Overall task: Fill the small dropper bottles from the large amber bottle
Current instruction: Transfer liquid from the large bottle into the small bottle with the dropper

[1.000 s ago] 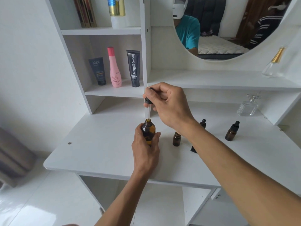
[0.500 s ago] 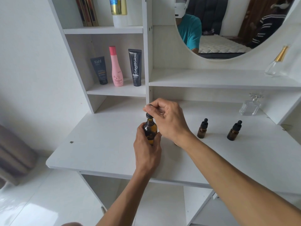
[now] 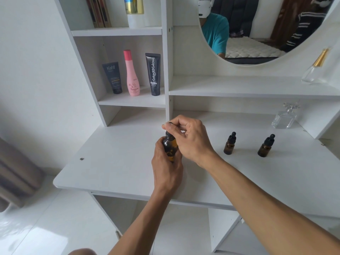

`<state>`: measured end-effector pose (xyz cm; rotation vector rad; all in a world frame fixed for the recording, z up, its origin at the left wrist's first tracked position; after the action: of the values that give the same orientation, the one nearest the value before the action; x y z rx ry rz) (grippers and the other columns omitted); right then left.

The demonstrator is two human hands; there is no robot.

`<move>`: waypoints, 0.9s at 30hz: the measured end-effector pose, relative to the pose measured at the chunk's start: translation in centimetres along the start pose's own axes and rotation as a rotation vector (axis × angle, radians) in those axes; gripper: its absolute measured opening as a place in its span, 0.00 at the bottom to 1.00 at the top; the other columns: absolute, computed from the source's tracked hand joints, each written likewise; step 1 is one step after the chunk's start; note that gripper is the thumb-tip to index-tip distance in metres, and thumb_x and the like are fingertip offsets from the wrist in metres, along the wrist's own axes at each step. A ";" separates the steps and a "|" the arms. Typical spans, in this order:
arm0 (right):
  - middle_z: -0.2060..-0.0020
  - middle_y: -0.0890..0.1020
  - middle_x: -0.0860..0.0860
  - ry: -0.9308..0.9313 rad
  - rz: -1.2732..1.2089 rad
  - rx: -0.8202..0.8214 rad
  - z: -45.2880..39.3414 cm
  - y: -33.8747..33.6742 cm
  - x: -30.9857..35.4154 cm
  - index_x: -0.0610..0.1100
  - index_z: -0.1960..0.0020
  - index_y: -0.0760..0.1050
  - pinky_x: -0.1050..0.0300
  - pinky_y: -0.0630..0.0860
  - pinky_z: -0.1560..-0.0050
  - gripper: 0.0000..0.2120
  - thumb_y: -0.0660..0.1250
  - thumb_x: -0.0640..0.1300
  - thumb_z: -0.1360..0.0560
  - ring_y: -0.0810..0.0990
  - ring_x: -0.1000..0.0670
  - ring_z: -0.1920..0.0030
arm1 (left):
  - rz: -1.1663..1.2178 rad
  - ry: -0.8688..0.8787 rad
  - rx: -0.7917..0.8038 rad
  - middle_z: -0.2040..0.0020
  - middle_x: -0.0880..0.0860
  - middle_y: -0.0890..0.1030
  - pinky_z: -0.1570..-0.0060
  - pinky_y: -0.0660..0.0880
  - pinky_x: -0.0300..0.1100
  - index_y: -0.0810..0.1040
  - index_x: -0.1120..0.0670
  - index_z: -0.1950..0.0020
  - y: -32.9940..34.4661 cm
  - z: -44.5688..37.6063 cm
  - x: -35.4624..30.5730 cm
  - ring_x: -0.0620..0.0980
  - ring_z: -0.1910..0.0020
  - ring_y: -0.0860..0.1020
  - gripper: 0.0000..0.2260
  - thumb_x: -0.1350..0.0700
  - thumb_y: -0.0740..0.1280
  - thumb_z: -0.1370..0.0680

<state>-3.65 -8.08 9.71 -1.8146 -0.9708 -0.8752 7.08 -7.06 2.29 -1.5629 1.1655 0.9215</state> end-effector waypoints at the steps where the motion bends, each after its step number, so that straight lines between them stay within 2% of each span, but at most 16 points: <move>1: 0.57 0.87 0.53 0.003 -0.004 0.002 0.1 0.0 0.0 0.45 0.57 0.82 0.46 0.81 0.46 0.08 0.70 0.47 0.22 0.86 0.54 0.53 | 0.001 0.001 0.002 0.47 0.46 0.80 0.57 0.70 0.24 0.69 0.45 0.38 0.0 0.0 0.0 0.37 0.52 0.78 0.17 0.59 0.68 0.22; 7: 0.59 0.87 0.54 0.004 0.002 -0.003 0.3 0.1 -0.2 0.45 0.56 0.82 0.45 0.82 0.49 0.08 0.70 0.48 0.22 0.85 0.54 0.54 | 0.016 0.002 0.003 0.49 0.46 0.81 0.57 0.71 0.25 0.68 0.44 0.40 0.0 0.1 -0.1 0.33 0.54 0.77 0.17 0.61 0.67 0.23; 13: 0.58 0.87 0.54 -0.009 0.033 0.000 0.4 0.1 0.1 0.44 0.57 0.82 0.46 0.82 0.48 0.08 0.70 0.47 0.22 0.85 0.54 0.53 | 0.007 0.007 0.009 0.46 0.46 0.80 0.56 0.70 0.24 0.69 0.48 0.36 0.0 0.1 0.0 0.34 0.53 0.77 0.18 0.61 0.67 0.23; 20: 0.59 0.87 0.54 0.001 0.027 0.013 0.4 0.0 0.5 0.45 0.56 0.82 0.46 0.81 0.47 0.08 0.70 0.49 0.22 0.85 0.54 0.53 | 0.014 0.009 0.005 0.46 0.46 0.80 0.57 0.71 0.24 0.68 0.45 0.38 0.0 0.1 0.0 0.33 0.52 0.78 0.17 0.60 0.68 0.22; 27: 0.62 0.86 0.47 -0.003 -0.151 -0.011 0.0 -1.0 2.4 0.41 0.53 0.83 0.53 0.83 0.49 0.07 0.71 0.44 0.22 0.86 0.52 0.59 | -0.008 0.015 -0.003 0.47 0.44 0.79 0.55 0.72 0.27 0.69 0.48 0.36 0.1 -0.1 0.3 0.32 0.53 0.77 0.17 0.55 0.69 0.22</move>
<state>-3.45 -7.18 12.08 -1.7699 -1.1185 -0.9716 7.09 -7.22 2.04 -1.5782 1.1678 0.9080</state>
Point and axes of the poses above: each hand's wrist, its own z-axis away from the middle knuckle, its own y-axis out of the palm, x = y × z, the point moved 7 cm from there along -z, towards the middle knuckle
